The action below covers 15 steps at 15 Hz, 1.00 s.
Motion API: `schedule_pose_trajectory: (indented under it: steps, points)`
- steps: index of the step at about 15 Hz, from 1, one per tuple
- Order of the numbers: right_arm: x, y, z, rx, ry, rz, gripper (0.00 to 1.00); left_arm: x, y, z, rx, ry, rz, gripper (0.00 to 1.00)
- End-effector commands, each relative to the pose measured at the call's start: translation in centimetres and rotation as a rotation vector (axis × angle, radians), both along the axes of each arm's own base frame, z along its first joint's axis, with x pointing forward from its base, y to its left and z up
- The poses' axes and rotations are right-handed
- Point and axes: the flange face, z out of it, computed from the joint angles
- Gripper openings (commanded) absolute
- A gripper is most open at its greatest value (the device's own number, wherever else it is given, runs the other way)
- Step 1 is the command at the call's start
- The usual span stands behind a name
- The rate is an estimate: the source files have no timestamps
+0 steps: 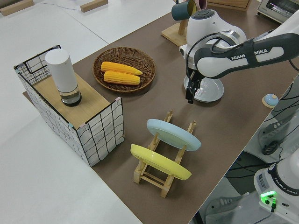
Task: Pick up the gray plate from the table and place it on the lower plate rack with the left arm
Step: 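Close the left gripper on the gray plate's rim and lift it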
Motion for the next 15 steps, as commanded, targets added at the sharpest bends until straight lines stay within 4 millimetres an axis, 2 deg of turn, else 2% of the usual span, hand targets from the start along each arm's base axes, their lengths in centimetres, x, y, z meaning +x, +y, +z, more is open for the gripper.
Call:
schedule_pose_trajectory:
  steps: [1, 5, 8, 10, 12, 15]
  points:
    - [-0.2, -0.1, 0.4, -0.002, 0.004, -0.014, 0.983, 0.3, -0.3, -2.8, 0.008, 0.018, 0.054, 0.99]
    - [-0.2, -0.1, 0.4, -0.002, 0.004, -0.014, 0.983, 0.2, -1.9, -4.1, 0.021, 0.041, 0.076, 0.98]
    - [-0.2, -0.1, 0.4, -0.003, 0.002, -0.014, 0.983, 0.5, -4.1, -4.7, 0.034, 0.023, 0.111, 0.98]
    - [-0.2, -0.2, 0.4, -0.003, 0.002, -0.015, 0.983, 0.5, -4.3, -5.0, 0.035, 0.026, 0.111, 0.98]
    - [-0.2, -0.1, 0.4, -0.002, 0.004, -0.014, 0.983, 0.5, -4.3, -5.1, 0.038, 0.027, 0.127, 0.81]
    - [-0.2, -0.1, 0.4, -0.003, 0.002, -0.014, 0.983, 0.5, -4.3, -5.0, 0.042, 0.028, 0.15, 0.47]
